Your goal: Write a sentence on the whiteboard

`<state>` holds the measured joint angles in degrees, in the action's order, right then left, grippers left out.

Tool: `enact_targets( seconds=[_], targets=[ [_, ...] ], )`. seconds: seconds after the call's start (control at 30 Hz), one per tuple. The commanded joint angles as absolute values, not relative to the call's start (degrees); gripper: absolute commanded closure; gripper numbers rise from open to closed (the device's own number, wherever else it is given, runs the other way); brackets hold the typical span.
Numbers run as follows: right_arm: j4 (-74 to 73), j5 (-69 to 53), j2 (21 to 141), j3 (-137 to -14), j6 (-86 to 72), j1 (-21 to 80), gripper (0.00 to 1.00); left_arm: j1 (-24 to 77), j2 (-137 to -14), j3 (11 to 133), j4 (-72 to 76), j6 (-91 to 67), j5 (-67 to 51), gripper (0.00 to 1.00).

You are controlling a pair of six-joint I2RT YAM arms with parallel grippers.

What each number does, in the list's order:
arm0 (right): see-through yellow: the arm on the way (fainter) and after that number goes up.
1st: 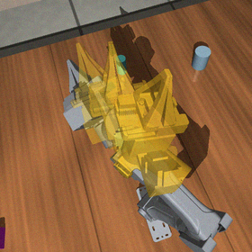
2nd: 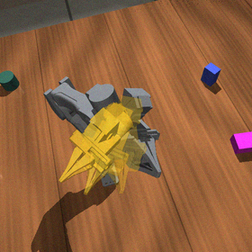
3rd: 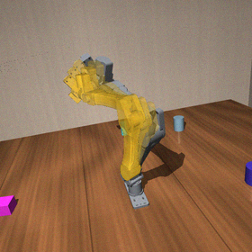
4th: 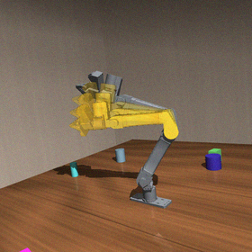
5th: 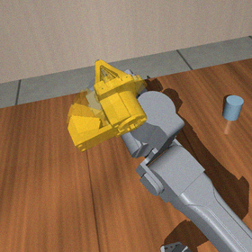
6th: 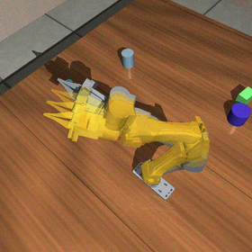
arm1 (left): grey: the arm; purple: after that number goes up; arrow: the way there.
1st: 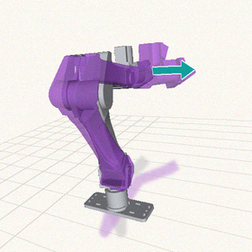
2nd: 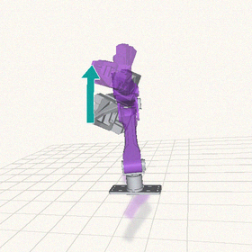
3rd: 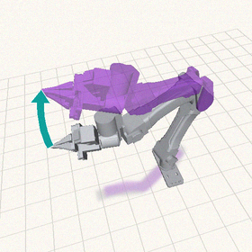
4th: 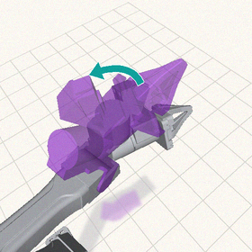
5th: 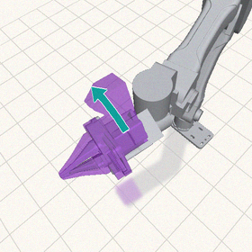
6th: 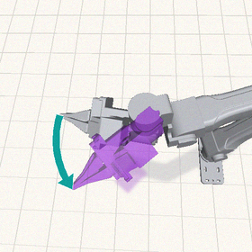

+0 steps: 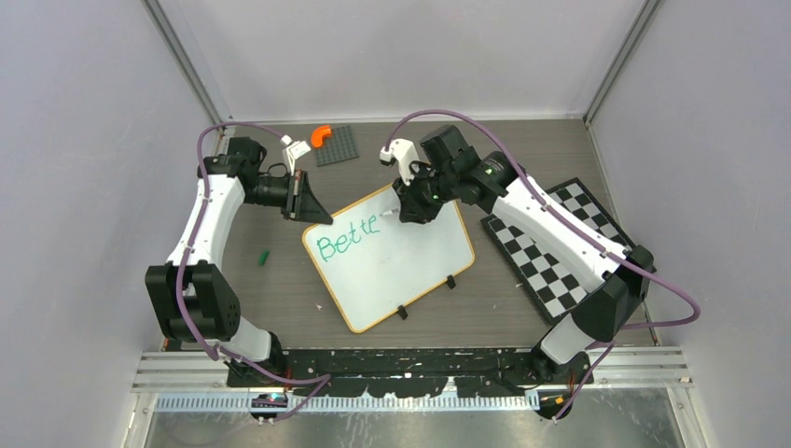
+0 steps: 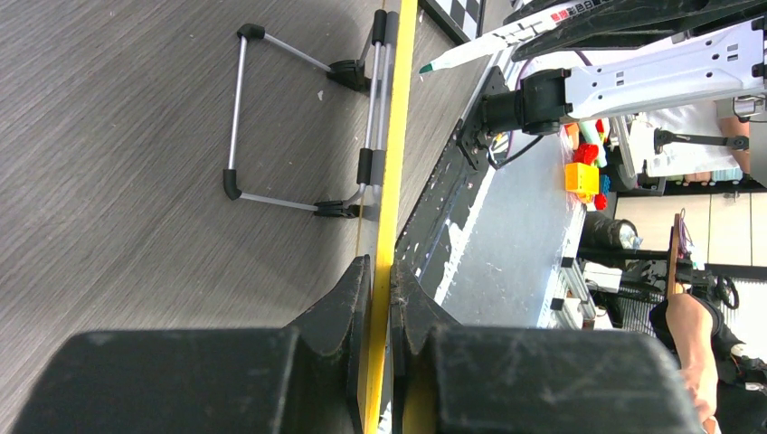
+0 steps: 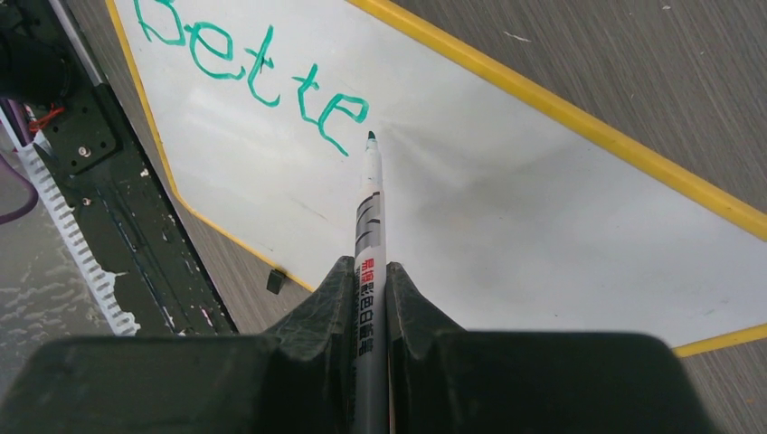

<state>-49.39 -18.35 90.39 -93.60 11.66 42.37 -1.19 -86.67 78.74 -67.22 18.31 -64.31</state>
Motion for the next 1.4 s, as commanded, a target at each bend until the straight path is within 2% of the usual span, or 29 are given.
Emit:
enact_targets(
  seconds=[0.0, 1.0, 1.37],
  targets=[
    [-46.25, -19.08, 91.24, -96.71, 11.05, 42.34, 1.00, -0.49, -86.83, 79.45, -68.24, 17.59, -61.57, 1.00],
    [-46.04, -19.61, 88.28, -87.90, 10.96, 41.34, 1.00, -0.52, -87.51, 79.42, -68.26, 17.66, -61.19, 1.00],
    [-45.92, -19.74, 89.04, -89.87, 10.45, 41.86, 1.00, -0.45, -87.31, 79.45, -68.15, 17.48, -61.00, 1.00]
  ],
)
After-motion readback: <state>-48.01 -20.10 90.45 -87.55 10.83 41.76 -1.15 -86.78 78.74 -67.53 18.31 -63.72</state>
